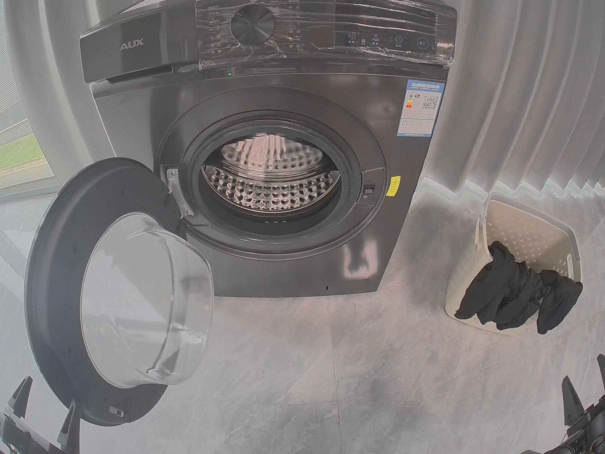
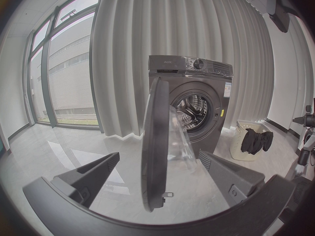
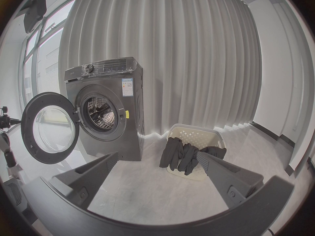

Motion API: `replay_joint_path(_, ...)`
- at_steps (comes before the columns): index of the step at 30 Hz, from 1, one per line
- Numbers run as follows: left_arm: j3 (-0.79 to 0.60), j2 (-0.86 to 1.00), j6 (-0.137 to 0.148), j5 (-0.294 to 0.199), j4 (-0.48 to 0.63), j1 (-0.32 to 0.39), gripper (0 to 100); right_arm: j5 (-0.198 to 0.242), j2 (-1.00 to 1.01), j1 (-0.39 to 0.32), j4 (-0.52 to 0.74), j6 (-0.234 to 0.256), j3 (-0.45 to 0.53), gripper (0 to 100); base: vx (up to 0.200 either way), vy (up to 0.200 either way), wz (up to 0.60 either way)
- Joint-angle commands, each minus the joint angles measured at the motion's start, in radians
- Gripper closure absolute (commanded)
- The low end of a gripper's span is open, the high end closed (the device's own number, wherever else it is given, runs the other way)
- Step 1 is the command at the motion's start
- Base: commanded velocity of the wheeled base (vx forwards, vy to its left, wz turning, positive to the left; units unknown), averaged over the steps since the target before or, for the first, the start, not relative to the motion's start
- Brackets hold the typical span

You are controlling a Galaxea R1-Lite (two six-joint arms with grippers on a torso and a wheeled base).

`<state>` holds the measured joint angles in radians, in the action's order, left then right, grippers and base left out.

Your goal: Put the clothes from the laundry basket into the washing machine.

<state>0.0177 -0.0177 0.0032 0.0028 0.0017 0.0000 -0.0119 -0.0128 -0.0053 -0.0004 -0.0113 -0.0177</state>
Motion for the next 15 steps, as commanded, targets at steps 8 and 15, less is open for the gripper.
replay_joint_path(8, -0.018, 0.018, 0.000, 0.002, 0.000, 0.000, 0, 0.006, 0.004, 0.001, 0.000, 0.004, 0.018, 0, 0.000, 0.000, 0.00)
replay_joint_path(15, -0.018, 0.018, 0.000, 0.002, 0.000, 0.000, 0, 0.007, 0.004, 0.001, 0.000, 0.007, 0.018, 0, 0.000, -0.086, 0.00)
